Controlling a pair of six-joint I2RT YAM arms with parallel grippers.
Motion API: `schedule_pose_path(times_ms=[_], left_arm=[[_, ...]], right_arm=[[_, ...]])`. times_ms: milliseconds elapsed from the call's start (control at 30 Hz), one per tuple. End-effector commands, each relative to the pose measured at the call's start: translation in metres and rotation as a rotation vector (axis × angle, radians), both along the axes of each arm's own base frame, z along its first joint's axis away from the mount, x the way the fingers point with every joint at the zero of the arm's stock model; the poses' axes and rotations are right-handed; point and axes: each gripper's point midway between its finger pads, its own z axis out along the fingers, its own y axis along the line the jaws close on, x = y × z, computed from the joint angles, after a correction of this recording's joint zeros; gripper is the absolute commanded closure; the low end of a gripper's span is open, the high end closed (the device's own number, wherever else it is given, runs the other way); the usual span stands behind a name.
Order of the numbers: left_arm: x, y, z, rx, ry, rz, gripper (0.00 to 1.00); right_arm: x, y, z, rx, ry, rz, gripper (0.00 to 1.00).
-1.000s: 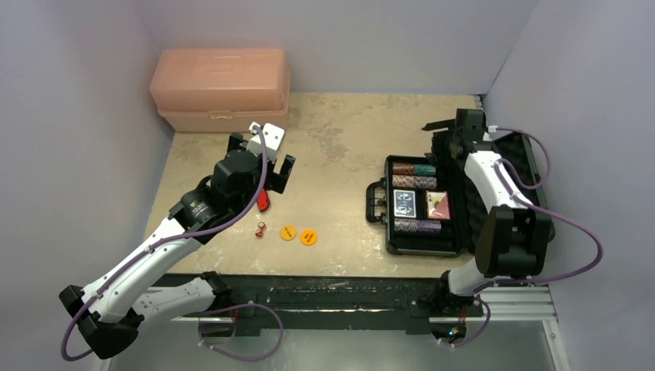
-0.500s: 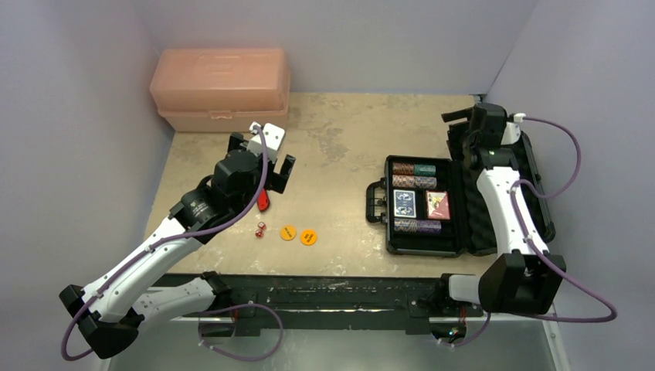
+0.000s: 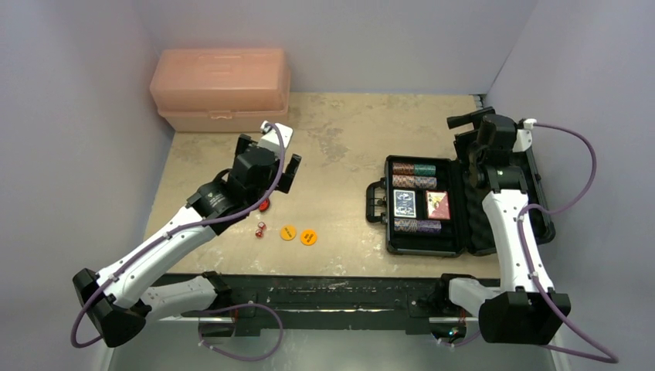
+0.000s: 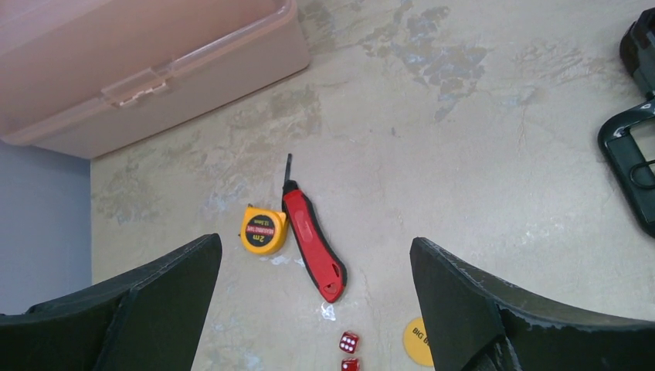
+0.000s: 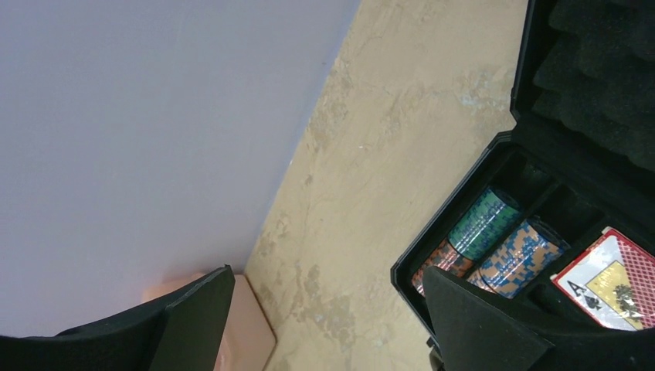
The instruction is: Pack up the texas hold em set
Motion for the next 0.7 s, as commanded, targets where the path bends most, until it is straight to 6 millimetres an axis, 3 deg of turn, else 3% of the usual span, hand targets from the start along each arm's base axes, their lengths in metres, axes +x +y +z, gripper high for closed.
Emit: schedule_pose_path(times_ms=[0, 167, 333, 667], left_arm=[[0.003, 0.002, 0.003, -0.042, 0.021, 0.071, 0.07], [-0.004, 0.000, -0.012, -0.057, 0.106, 0.094, 0.08], [-0.019, 0.001, -0.045, -0.084, 0.224, 0.131, 0.10], [-0.047, 0.029, -0.105, -0.088, 0.409, 0.286, 0.16]], right_arm=[[-0.016, -0.001, -0.007, -0.055, 0.023, 0.019, 0.03], [-0.029, -0.001, -0.012, -0.078, 0.031, 0.029, 0.03], [-0.038, -0.002, -0.016, -0.099, 0.042, 0.038, 0.03], [-0.043, 0.007, -0.037, -0.090, 0.082, 0.093, 0.04]])
